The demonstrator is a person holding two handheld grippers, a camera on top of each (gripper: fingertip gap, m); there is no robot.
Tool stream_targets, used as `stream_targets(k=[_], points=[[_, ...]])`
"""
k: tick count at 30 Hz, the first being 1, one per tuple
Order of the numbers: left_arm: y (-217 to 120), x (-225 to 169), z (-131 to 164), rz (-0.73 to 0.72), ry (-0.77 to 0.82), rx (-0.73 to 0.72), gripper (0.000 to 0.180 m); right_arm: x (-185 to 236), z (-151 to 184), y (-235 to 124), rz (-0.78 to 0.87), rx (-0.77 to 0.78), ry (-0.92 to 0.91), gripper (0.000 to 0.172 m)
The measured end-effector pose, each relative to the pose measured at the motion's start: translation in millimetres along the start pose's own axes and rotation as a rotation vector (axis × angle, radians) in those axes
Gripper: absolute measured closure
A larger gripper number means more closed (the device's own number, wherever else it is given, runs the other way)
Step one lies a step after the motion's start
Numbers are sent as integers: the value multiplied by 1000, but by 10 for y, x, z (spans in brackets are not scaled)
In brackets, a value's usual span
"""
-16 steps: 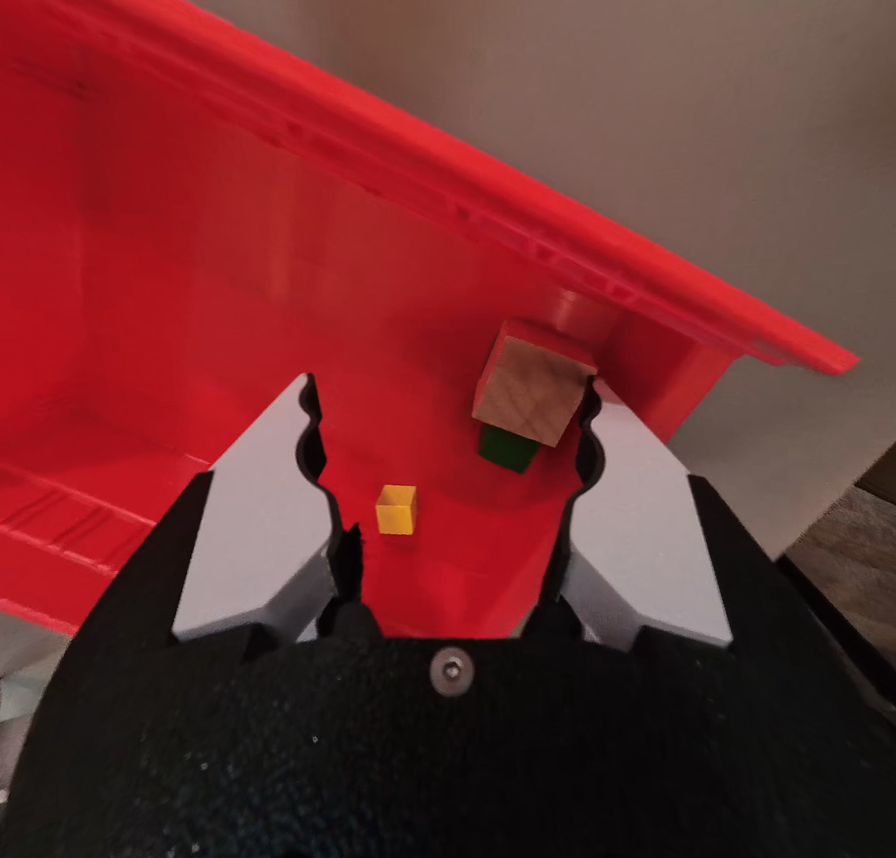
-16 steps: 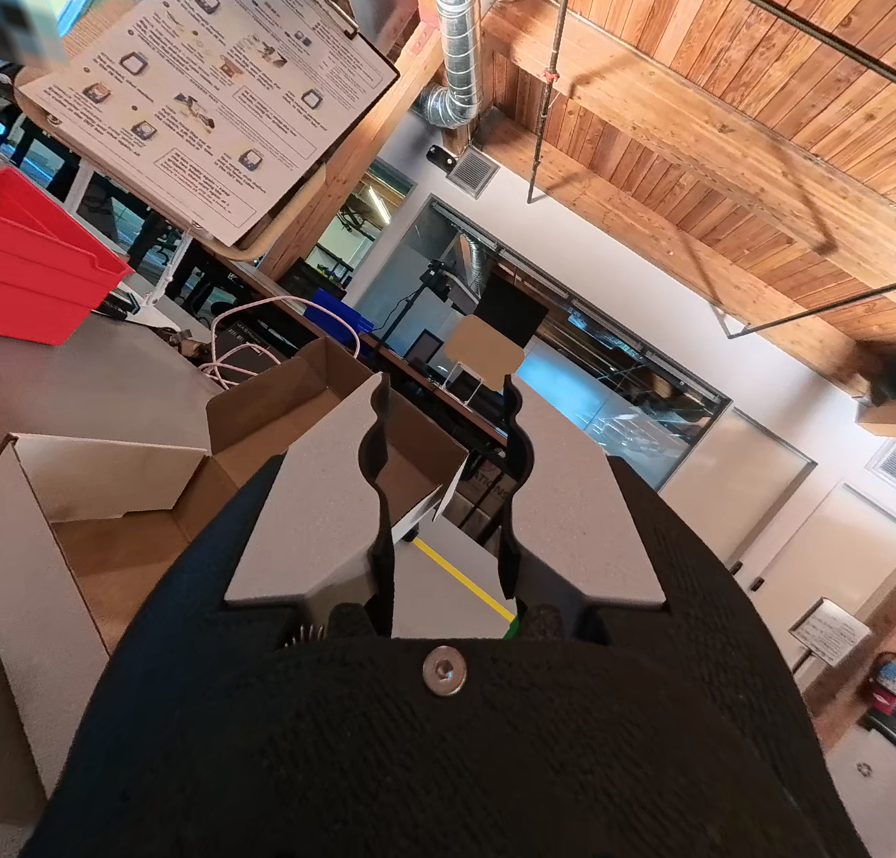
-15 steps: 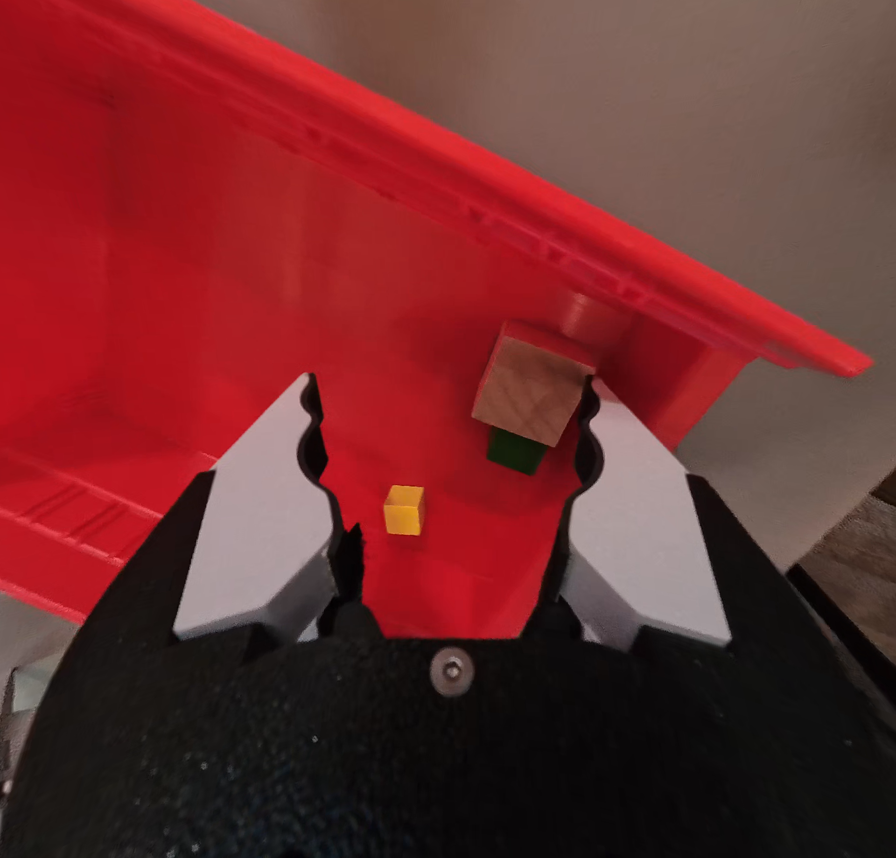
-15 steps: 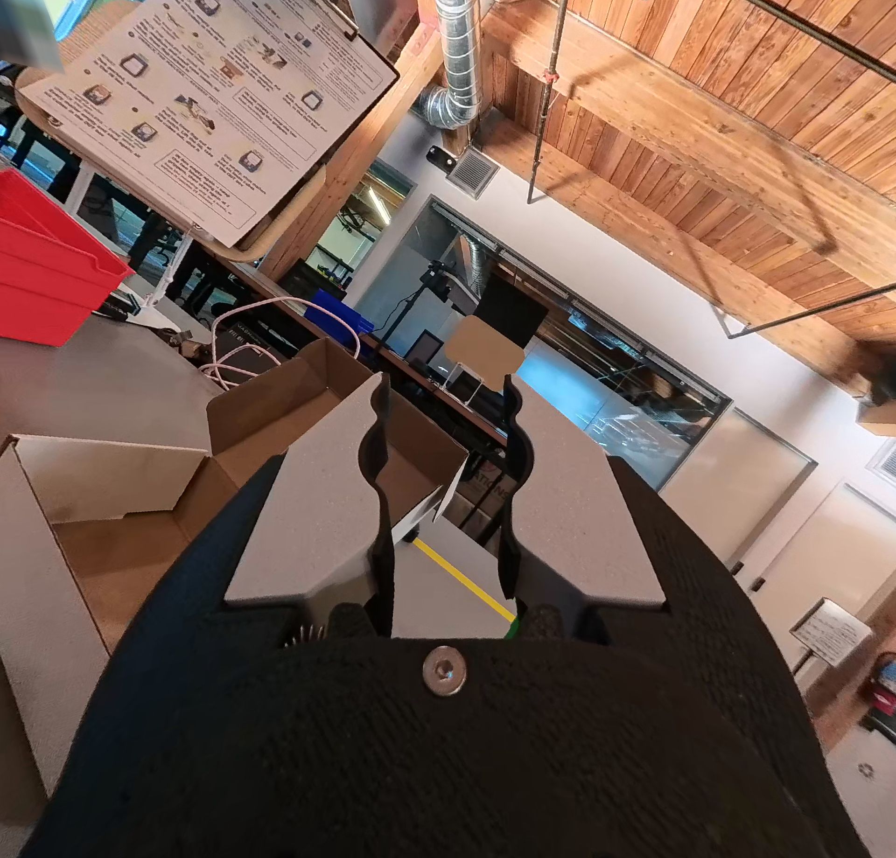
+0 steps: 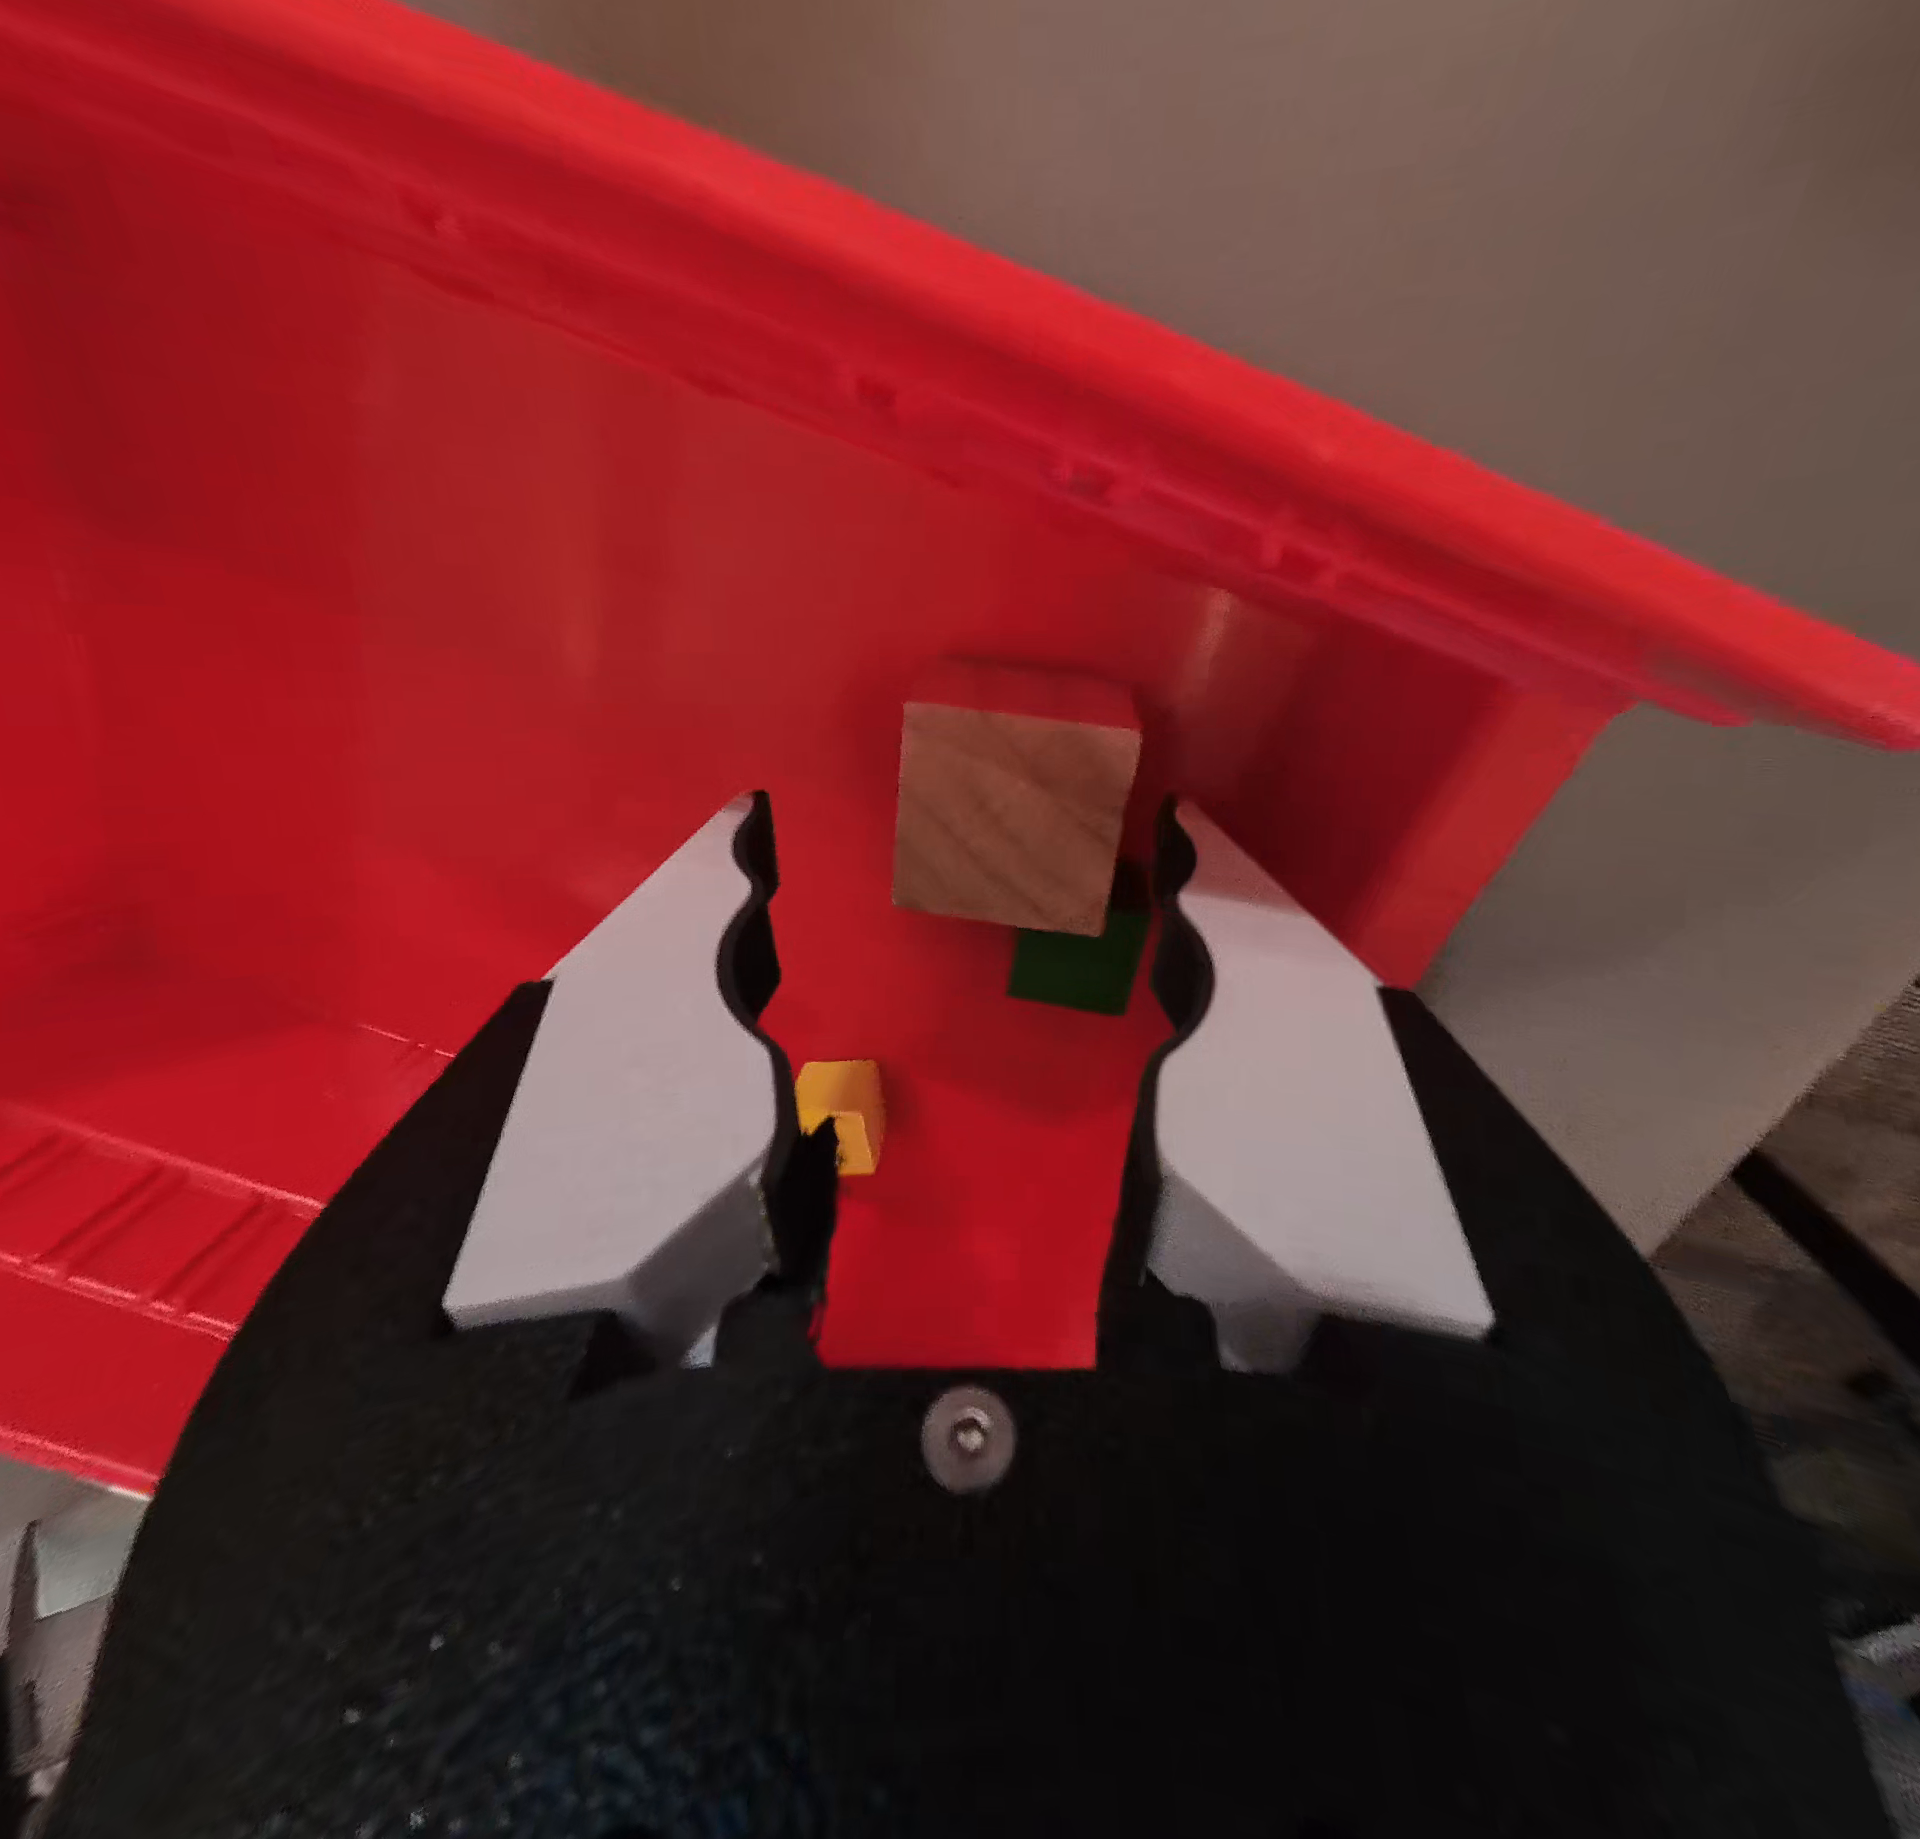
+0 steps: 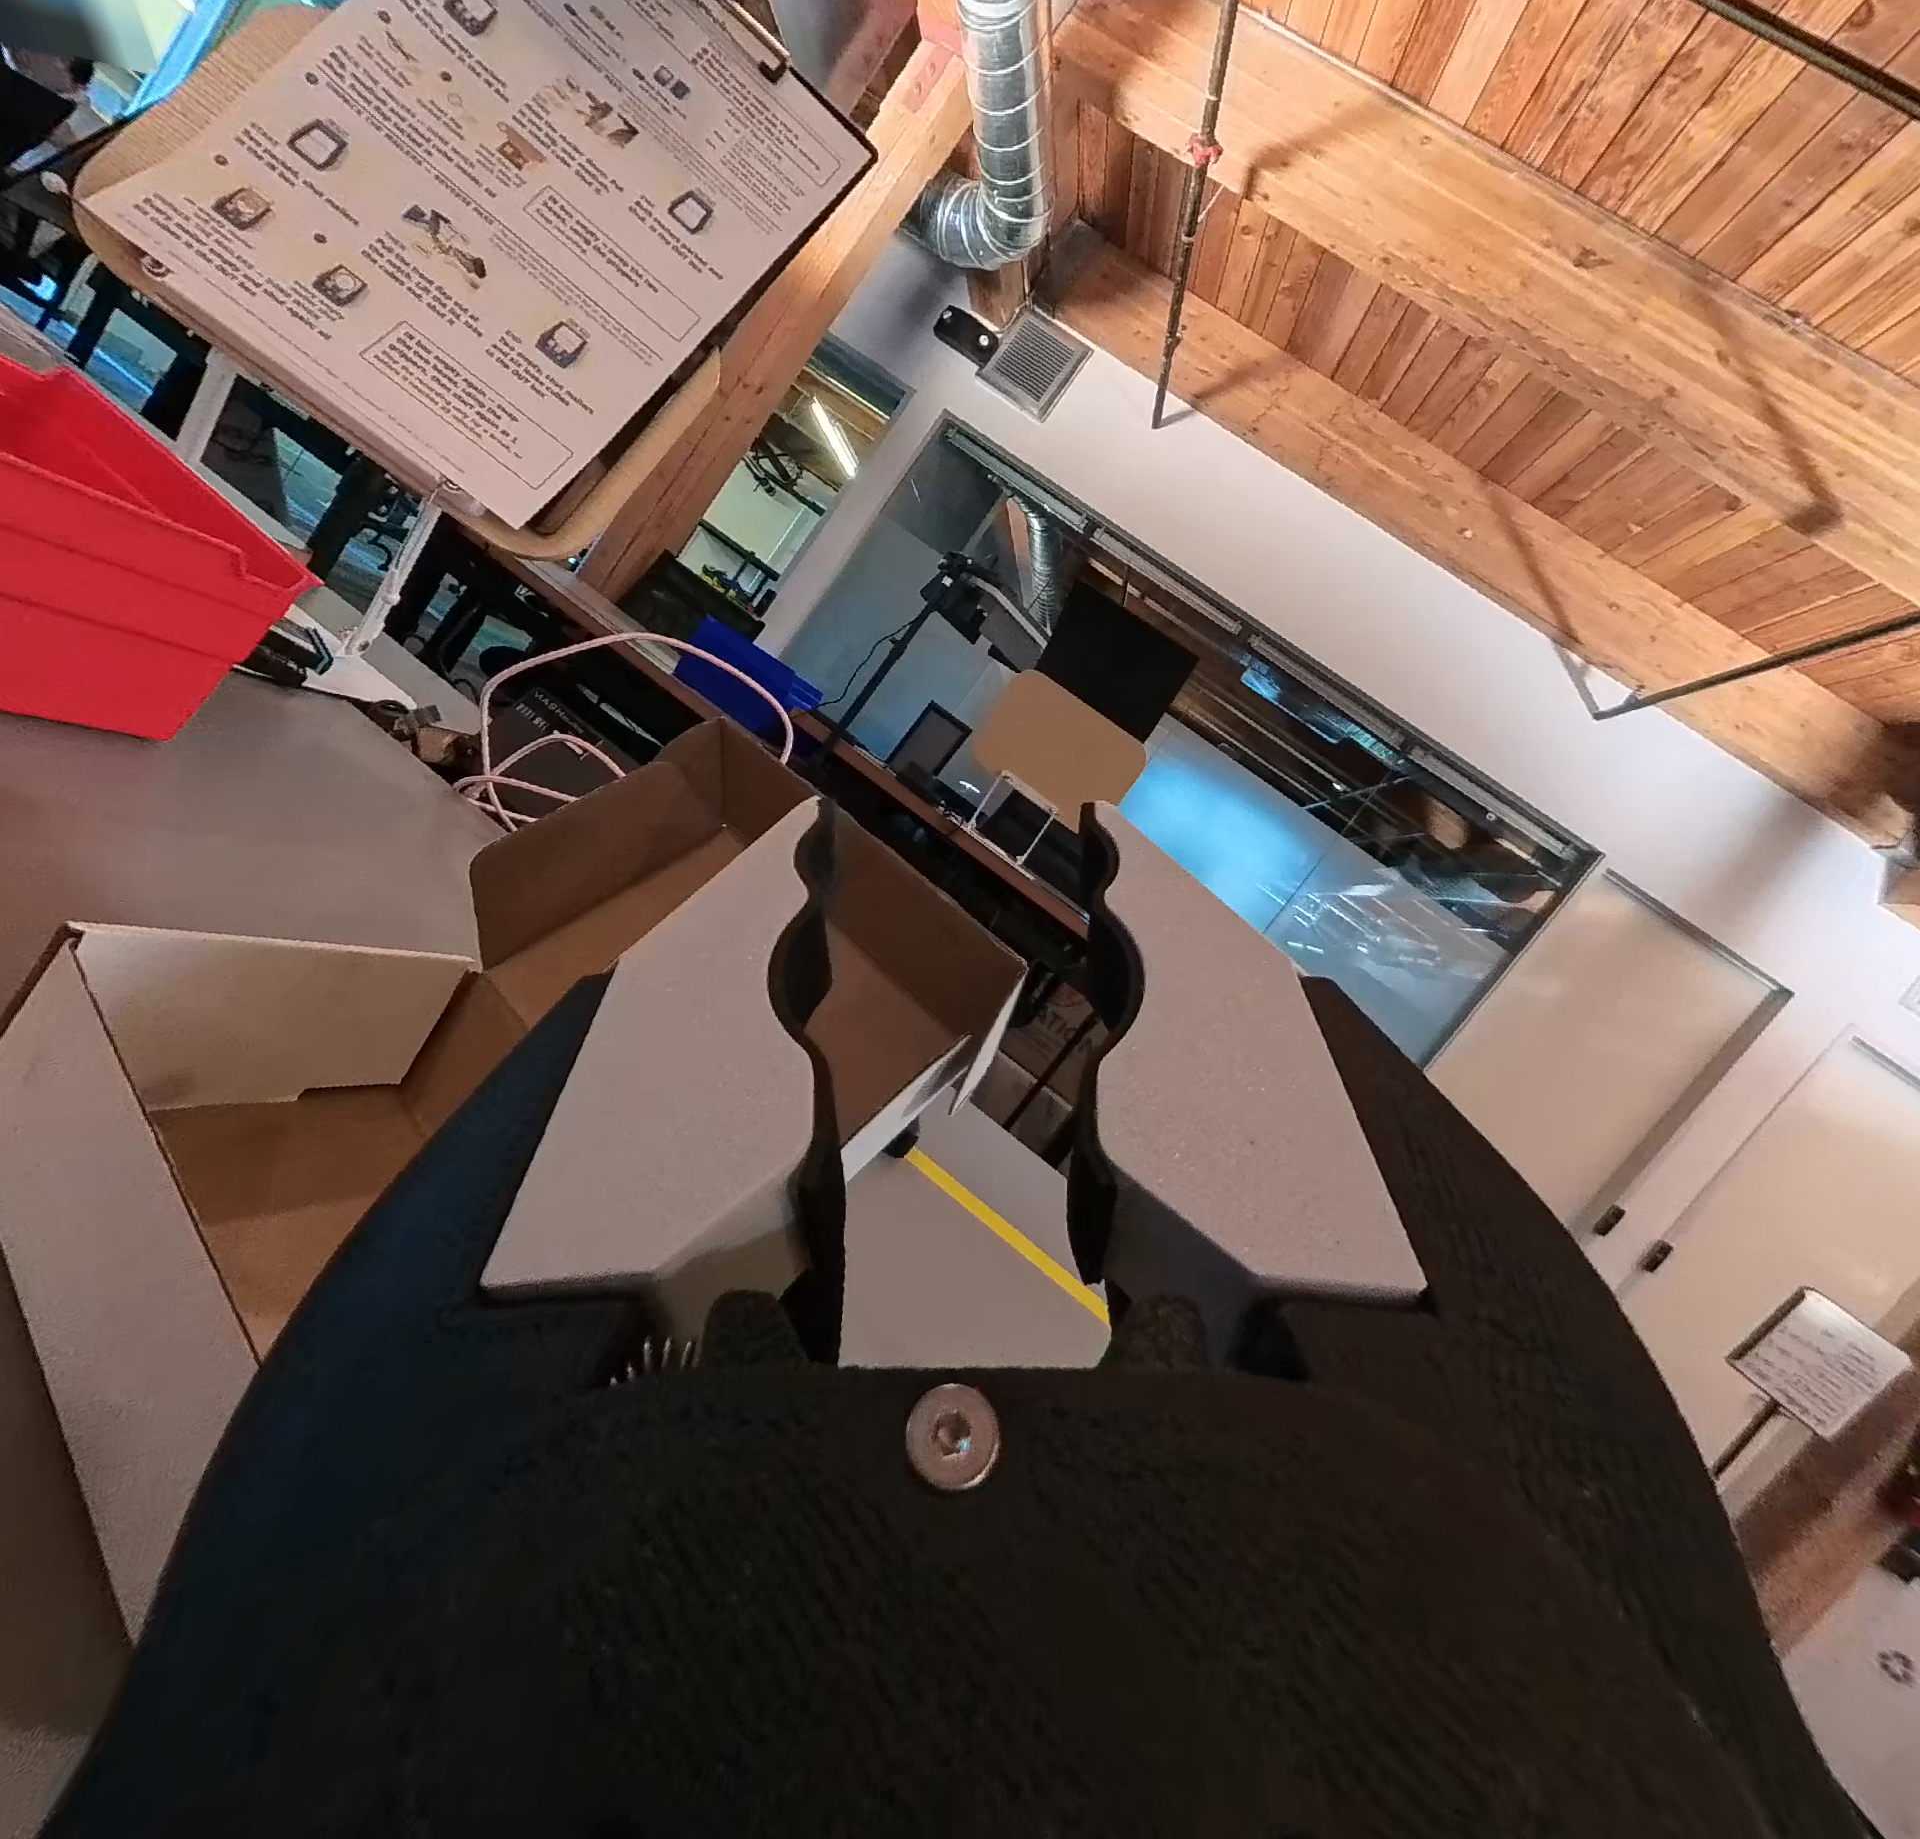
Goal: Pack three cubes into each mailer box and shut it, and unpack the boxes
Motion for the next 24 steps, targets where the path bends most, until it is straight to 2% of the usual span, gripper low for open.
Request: stream_targets(k=[5,9,13,16,20,22,24], points=[[-11,62,-42,-24,15,-12,124,20,10,6,-8,5,-2,127],[-33,45,2,4,53,53,137,21,-1,4,-10,3,-6,127],[-289,234,-70,-104,73,60,140,1,-23,-6,-2,-4,-7,127],[-795,417,-459,-264,110,-80,140,-44,-36,-20,25,-12,-9,128],[-1459,378,-1247,-469,260,-255,140,-142,22,-47,98,-11,-53,129],[-1574,196,-1682,-509,367,-315,140,-196,102,-68,168,-8,-131,130],[-1469,-63,-2128,-440,484,-374,140,-242,152,-107,225,-31,-156,129]])
Point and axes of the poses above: each gripper's, where its closed fingertips meet, y out along the fingers, z out of its underside, x = y × z across the jaws, the point moved 3 cm from there along -y, back along the fingers, and after that the axes turned 1 degree about z, right-handed, at the moved point
